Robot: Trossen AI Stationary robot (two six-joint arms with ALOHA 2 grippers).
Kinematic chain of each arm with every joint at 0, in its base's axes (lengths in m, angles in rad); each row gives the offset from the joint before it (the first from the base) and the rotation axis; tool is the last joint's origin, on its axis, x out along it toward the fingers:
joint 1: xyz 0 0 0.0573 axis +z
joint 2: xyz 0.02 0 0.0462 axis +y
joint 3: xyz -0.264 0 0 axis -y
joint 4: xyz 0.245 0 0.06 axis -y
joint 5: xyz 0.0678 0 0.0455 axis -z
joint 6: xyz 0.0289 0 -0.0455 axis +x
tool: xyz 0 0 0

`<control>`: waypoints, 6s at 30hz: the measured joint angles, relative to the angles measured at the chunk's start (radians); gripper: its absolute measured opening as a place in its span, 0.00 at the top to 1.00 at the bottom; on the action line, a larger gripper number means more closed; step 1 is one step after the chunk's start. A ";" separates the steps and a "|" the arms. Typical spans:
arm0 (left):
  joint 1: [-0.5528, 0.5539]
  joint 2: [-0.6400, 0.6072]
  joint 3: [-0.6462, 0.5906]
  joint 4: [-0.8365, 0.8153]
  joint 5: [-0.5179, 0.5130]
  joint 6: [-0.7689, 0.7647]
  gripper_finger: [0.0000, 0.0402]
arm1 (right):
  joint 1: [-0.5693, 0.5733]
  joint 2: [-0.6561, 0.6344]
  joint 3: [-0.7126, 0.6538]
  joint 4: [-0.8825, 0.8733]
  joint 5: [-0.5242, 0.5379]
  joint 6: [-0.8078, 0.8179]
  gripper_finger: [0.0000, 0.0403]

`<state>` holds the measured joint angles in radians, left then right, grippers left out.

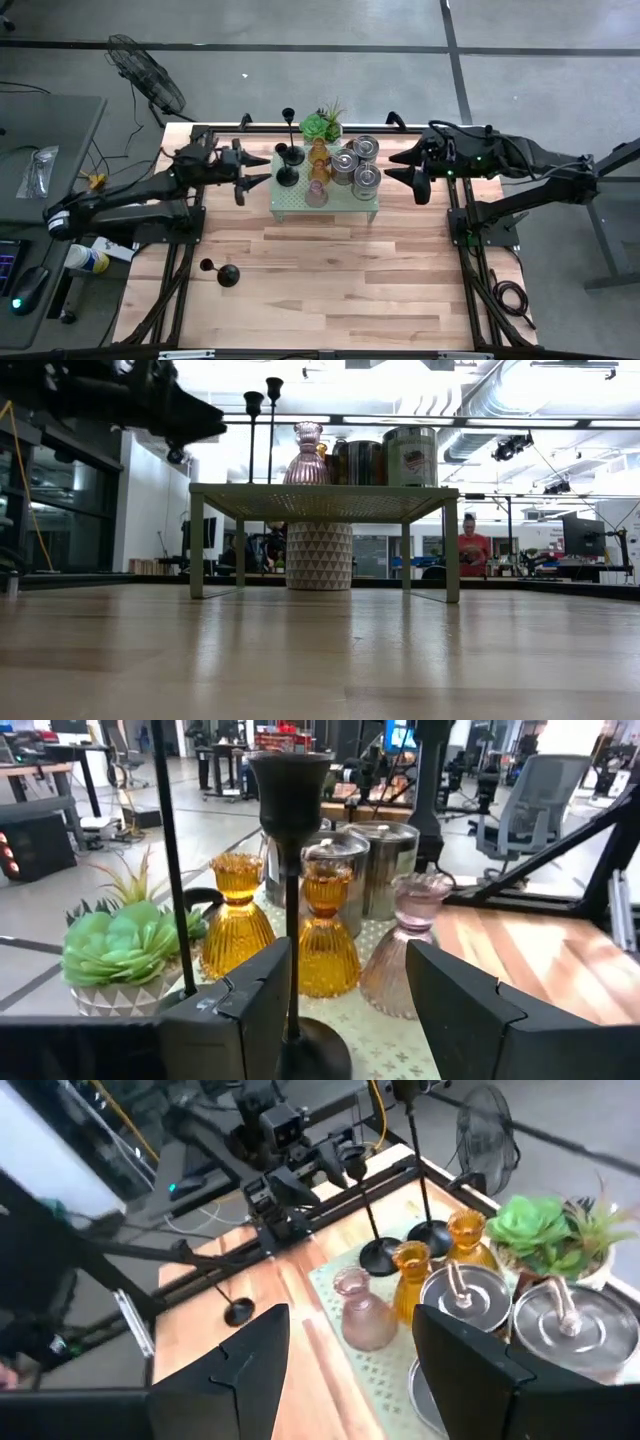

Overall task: Pick & Place candle stick holders
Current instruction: Put the black candle holder on the shelf

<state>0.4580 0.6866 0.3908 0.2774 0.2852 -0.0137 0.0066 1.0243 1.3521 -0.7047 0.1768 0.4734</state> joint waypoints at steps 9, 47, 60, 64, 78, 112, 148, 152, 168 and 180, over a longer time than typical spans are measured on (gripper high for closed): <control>0.000 -0.276 0.000 -0.218 -0.004 -0.061 0.51 | 0.081 -0.093 -0.144 0.017 0.183 0.081 0.49; 0.000 -0.355 0.000 -0.303 0.019 -0.145 0.51 | 0.160 -1.022 -1.343 1.209 0.243 -0.107 0.49; 0.000 -0.355 0.065 -0.324 0.016 -0.228 0.51 | 0.018 -1.023 -1.344 0.936 0.003 -0.002 0.49; 0.000 -0.343 0.176 -0.443 0.011 -0.225 0.51 | -0.030 -1.023 -1.344 0.890 -0.054 -0.005 0.49; 0.000 -0.211 0.673 -1.291 0.007 -0.200 0.51 | -0.073 -1.015 -1.344 0.761 -0.050 0.020 0.49; -0.001 0.040 0.719 -1.591 0.340 -0.680 0.51 | -0.072 -1.012 -1.346 0.761 -0.049 0.019 0.49; -1.107 0.500 1.042 -1.849 -0.083 -1.332 0.51 | -0.072 -1.012 -1.347 0.761 -0.049 0.019 0.49; -1.165 0.501 1.042 -1.848 -0.091 -1.419 0.51 | -0.072 -1.012 -1.347 0.761 -0.049 0.019 0.49; -1.359 0.508 1.042 -1.770 -0.229 -1.219 0.48 | -0.072 -1.012 -1.347 0.761 -0.049 0.019 0.49; -1.395 0.508 1.040 -1.821 -0.311 -1.133 0.47 | -0.072 -1.012 -1.347 0.761 -0.049 0.019 0.49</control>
<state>-0.9371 1.1942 1.4303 -1.5433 -0.0262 -1.1465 -0.0654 0.0124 0.0055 0.0559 0.1274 0.4923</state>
